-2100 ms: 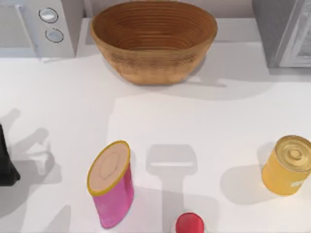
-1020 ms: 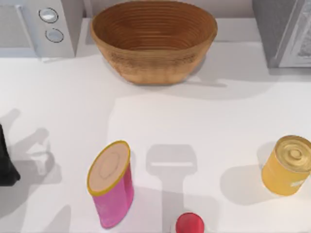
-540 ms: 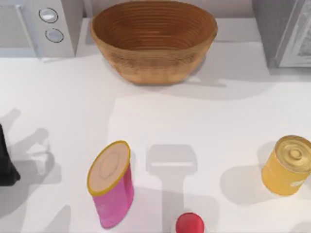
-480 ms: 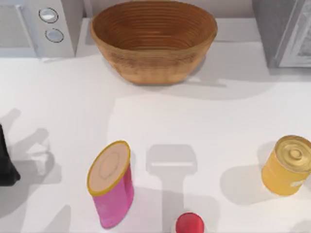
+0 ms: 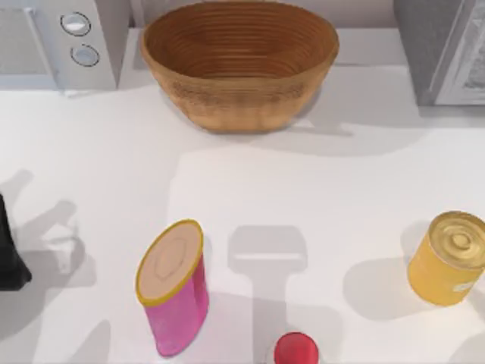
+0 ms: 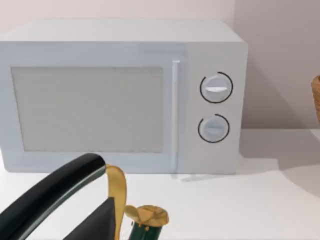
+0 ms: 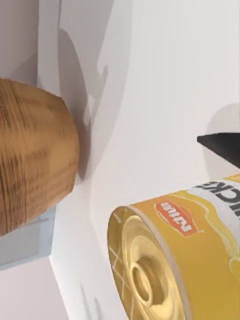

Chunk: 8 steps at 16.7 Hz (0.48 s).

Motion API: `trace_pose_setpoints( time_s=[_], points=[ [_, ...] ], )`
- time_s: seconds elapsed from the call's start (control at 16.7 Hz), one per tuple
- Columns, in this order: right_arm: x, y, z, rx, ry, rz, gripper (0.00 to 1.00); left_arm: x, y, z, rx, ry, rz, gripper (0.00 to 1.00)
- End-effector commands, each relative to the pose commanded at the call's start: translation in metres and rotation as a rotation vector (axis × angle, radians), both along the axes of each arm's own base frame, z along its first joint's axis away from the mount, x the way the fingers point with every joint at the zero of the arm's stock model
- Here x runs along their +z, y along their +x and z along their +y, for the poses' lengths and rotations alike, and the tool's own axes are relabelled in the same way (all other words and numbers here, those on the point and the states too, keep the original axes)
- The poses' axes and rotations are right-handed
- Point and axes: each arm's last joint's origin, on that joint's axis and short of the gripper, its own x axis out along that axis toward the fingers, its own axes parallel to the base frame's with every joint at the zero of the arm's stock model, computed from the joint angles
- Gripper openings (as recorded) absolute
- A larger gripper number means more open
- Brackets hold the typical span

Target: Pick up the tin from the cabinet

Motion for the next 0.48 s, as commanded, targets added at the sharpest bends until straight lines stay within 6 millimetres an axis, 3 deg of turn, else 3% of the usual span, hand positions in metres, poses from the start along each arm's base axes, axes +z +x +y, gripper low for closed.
trace_pose_setpoints(
  time_s=[0.12, 0.48],
  points=[
    [0.0000, 0.0000, 0.0000, 0.000, 0.000, 0.000, 0.98, 0.0000, 0.0000, 0.0000, 0.000, 0.000, 0.000, 1.00],
    [0.0000, 0.0000, 0.0000, 0.000, 0.000, 0.000, 1.00, 0.0000, 0.0000, 0.0000, 0.000, 0.000, 0.000, 1.00]
  ],
)
